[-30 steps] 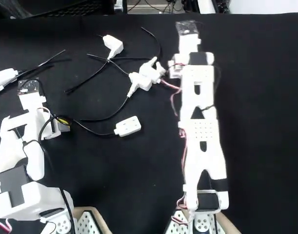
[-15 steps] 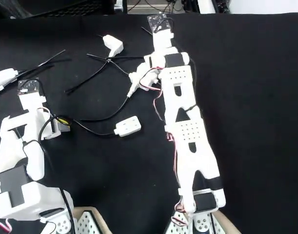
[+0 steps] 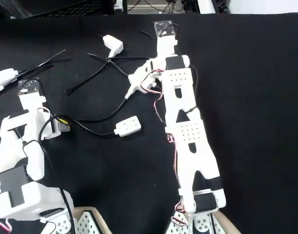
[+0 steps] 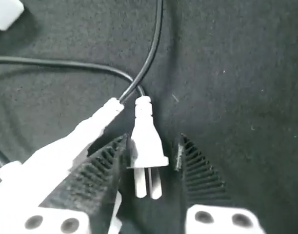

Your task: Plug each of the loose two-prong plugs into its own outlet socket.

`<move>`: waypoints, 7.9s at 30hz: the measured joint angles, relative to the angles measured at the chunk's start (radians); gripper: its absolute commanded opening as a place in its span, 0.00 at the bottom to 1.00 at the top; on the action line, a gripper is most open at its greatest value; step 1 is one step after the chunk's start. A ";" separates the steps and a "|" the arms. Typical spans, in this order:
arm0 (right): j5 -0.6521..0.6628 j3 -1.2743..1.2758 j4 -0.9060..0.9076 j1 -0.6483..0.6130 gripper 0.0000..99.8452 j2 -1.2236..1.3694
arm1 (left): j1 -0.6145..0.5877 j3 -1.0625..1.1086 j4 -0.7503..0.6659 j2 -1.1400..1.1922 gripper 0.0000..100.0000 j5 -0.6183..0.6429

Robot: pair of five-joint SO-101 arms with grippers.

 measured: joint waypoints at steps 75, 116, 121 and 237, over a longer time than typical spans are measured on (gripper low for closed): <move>0.440 1.682 0.201 -0.071 0.02 -0.925 | 0.000 0.000 0.000 0.000 0.32 0.000; 0.459 1.706 0.153 -0.064 0.15 -1.013 | 0.000 0.000 0.000 0.000 0.32 0.002; 0.459 1.737 0.121 -0.068 0.02 -1.019 | 0.000 0.000 0.000 0.000 0.32 0.002; 0.416 1.020 0.344 -0.121 0.01 -0.842 | 0.035 0.014 -0.006 -0.029 0.32 0.002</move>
